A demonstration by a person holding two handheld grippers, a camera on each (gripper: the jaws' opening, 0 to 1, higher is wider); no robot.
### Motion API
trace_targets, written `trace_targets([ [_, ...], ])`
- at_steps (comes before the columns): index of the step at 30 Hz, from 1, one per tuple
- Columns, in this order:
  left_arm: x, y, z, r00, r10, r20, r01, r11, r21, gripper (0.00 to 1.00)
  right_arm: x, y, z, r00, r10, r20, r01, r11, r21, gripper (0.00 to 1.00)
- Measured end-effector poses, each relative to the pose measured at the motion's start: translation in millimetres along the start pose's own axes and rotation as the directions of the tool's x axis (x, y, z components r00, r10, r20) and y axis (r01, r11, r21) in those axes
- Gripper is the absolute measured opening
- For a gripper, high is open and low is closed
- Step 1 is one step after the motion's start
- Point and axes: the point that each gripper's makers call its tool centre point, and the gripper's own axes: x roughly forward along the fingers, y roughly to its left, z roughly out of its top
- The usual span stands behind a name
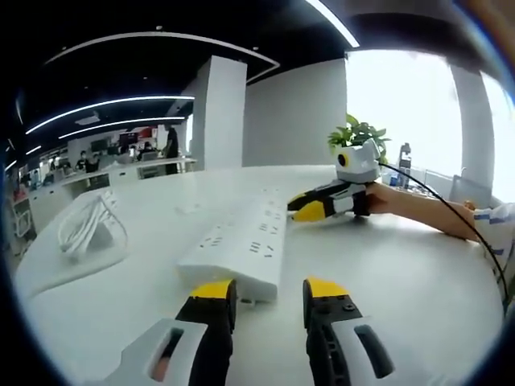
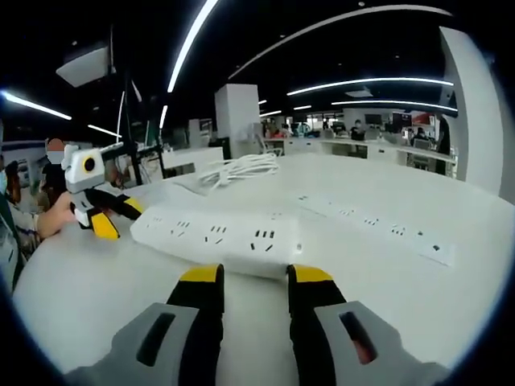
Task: Straighten the power strip on the desk, plug the charger into it
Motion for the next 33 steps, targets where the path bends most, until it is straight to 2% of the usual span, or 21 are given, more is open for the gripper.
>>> trace_targets([
  [12,-1,1.2,0.5,1.000,-0.002,-0.004,0.002,1.000,0.002,0.33,-1,3,-0.5,1.000,-0.001,-0.006,0.001,1.000,0.000,0.31],
  [28,-5,1.8,-1.2,0.999,-0.041,-0.003,0.041,0.999,-0.003,0.32,-8,12,-3.2,1.000,-0.006,-0.012,0.006,1.000,0.001,0.31],
  [33,-6,2.9,-1.9,0.999,-0.052,-0.009,0.052,0.998,0.023,0.31,-11,14,-3.8,1.000,-0.009,-0.017,0.009,1.000,-0.001,0.31],
])
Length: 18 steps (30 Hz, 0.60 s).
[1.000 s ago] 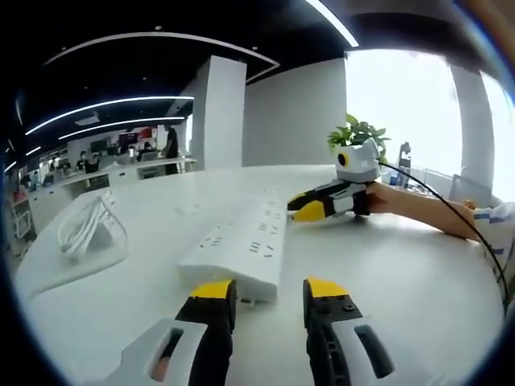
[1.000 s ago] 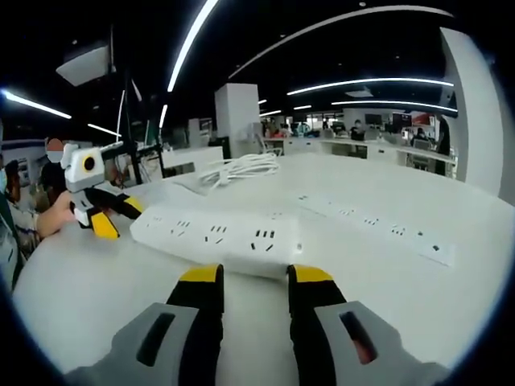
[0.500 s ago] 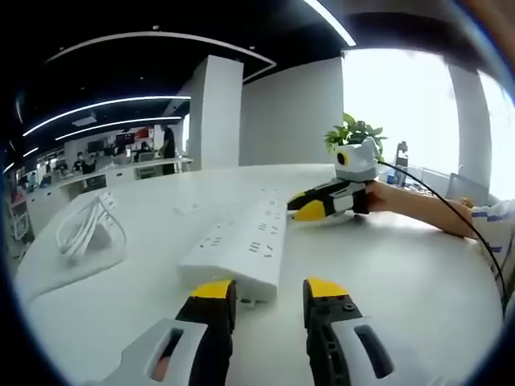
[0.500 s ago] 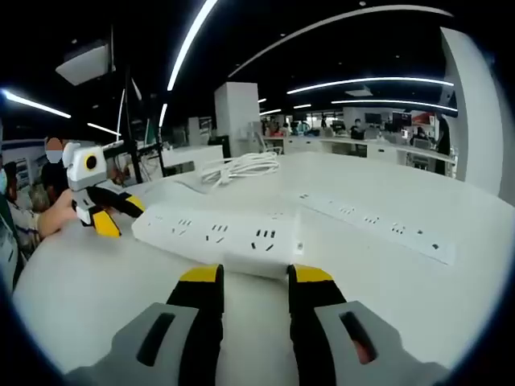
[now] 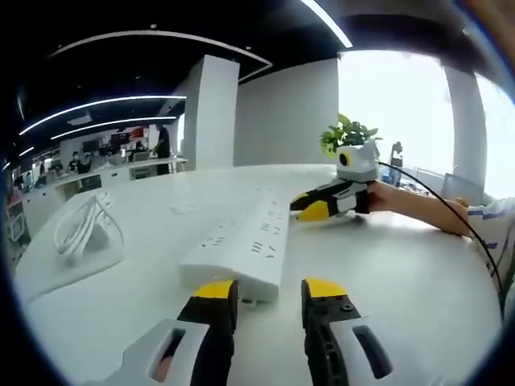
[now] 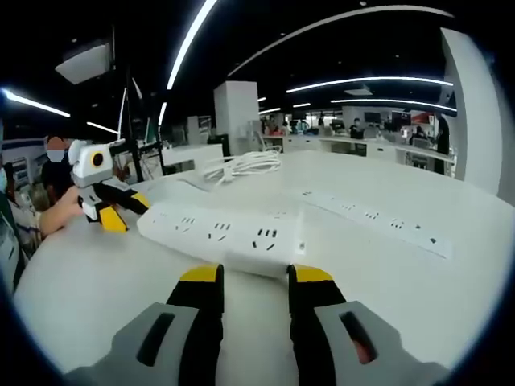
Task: Straighten the power strip on the desk, plug the charger into it
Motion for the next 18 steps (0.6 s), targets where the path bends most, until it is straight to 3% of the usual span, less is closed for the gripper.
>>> trace_targets([
  [18,-3,0.1,-3.1,1.000,-0.015,-0.014,0.016,0.999,0.041,0.29,-16,14,-5.8,1.000,-0.021,-0.008,0.021,1.000,0.011,0.29],
])
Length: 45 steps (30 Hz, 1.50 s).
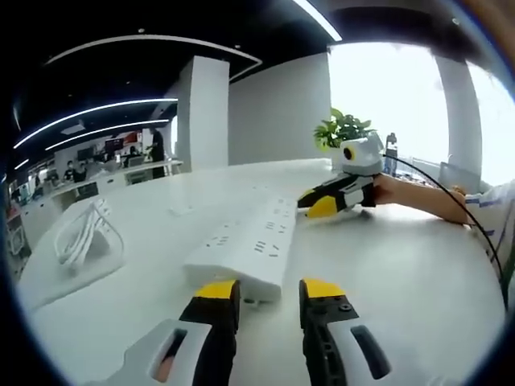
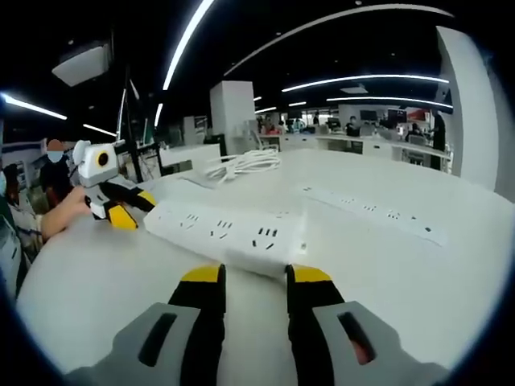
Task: Straighten the power strip on the desk, plug the charger into it
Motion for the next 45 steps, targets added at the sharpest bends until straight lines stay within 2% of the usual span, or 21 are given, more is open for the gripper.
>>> trace_targets([
  [29,-0.9,-8.1,-6.8,0.999,-0.028,-0.021,0.029,0.998,0.057,0.29,-7.7,1.5,-2.9,0.999,-0.038,-0.016,0.038,0.999,-0.007,0.29],
  [39,-2.3,-6.7,-7.0,0.999,-0.045,-0.007,0.046,0.998,0.032,0.29,-7.4,2.9,-3.1,0.999,-0.050,-0.022,0.050,0.999,-0.006,0.28],
  [45,-2.9,-6.8,-7.3,0.999,-0.044,-0.006,0.044,0.999,0.026,0.29,-7.0,4.2,-2.4,0.998,-0.056,-0.009,0.056,0.998,0.022,0.28],
])
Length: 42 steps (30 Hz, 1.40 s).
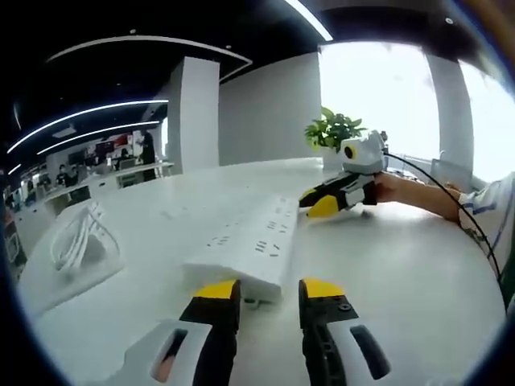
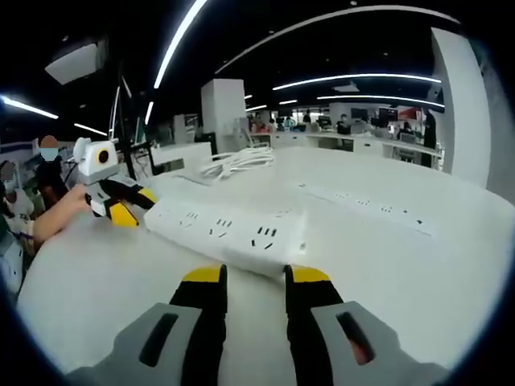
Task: Straighten the power strip on the desk, plug the charger into it
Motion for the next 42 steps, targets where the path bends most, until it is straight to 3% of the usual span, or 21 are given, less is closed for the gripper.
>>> trace_targets([
  [33,0.3,8.8,3.4,1.000,0.007,-0.007,-0.007,1.000,0.004,0.28,0.3,2.9,-0.2,1.000,-0.007,0.008,0.007,1.000,0.012,0.29],
  [42,-0.4,2.3,2.1,1.000,0.007,-0.010,-0.007,1.000,-0.004,0.28,-1.5,4.3,-0.2,1.000,-0.006,-0.001,0.006,1.000,-0.010,0.29],
])
